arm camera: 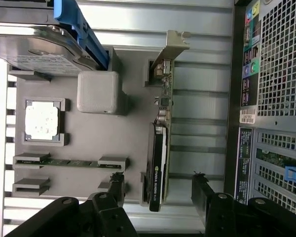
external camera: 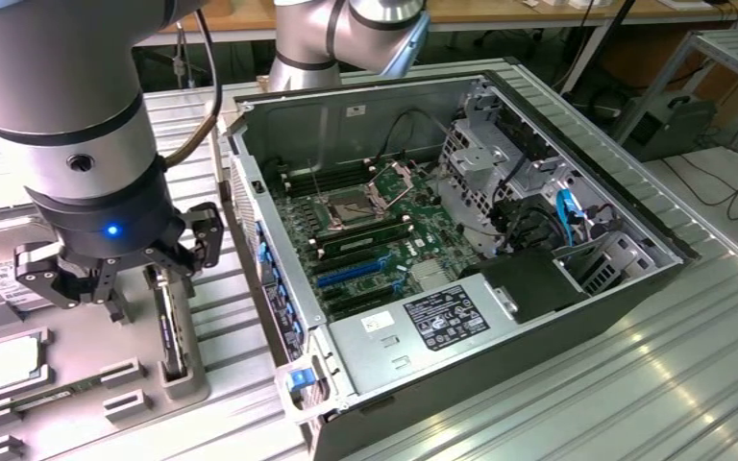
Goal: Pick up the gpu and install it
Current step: 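Pick up the gpu and move the gpu toward the slot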
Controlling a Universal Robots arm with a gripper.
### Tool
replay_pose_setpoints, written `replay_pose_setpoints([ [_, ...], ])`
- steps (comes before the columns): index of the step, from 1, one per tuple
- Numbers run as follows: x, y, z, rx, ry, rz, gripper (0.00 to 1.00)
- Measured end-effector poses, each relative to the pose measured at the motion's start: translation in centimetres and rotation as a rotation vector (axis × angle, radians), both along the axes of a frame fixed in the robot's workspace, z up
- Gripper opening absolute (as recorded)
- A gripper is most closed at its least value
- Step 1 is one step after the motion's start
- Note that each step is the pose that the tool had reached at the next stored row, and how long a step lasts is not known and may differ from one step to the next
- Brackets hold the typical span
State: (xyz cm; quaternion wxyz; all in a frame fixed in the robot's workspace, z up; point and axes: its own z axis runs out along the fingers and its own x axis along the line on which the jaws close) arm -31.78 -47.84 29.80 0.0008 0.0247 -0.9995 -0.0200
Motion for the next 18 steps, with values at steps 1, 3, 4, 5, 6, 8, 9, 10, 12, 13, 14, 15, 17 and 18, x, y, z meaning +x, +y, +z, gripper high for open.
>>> replay_pose_setpoints([
  [1,0.0,0.09,-0.02,-0.0001,0.0006,0.0,0.66],
  [3,0.1,0.26,-0.05,-0.0001,0.0008,0.0,0.66],
  [4,0.1,0.33,-0.08,0.0,0.0007,0.0,0.66],
  [5,0.1,0.42,-0.1,0.0,0.001,0.0,0.66],
  [6,0.2,0.55,-0.13,-0.0001,0.0011,-0.001,0.66],
  [8,0.2,0.85,-0.22,0.0,0.0016,-0.001,0.66],
  [9,0.2,0.96,-0.3,-0.0001,0.0021,-0.002,0.66],
  [10,0.2,1.03,-0.39,0.0,0.0024,-0.002,0.66],
  [12,0.2,1.12,-0.54,-0.0002,0.003,-0.002,0.66],
  [13,0.2,1.14,-0.63,-0.0005,0.0031,-0.002,0.66],
  [14,0.2,1.17,-0.77,-0.0009,0.003,-0.002,0.66],
  [15,0.2,1.2,-0.88,-0.0013,0.0031,-0.003,0.66],
  [17,0.2,1.21,-1.19,-0.0015,0.0035,-0.003,0.66],
  [18,0.2,1.21,-1.44,-0.0015,0.0038,-0.003,0.66],
])
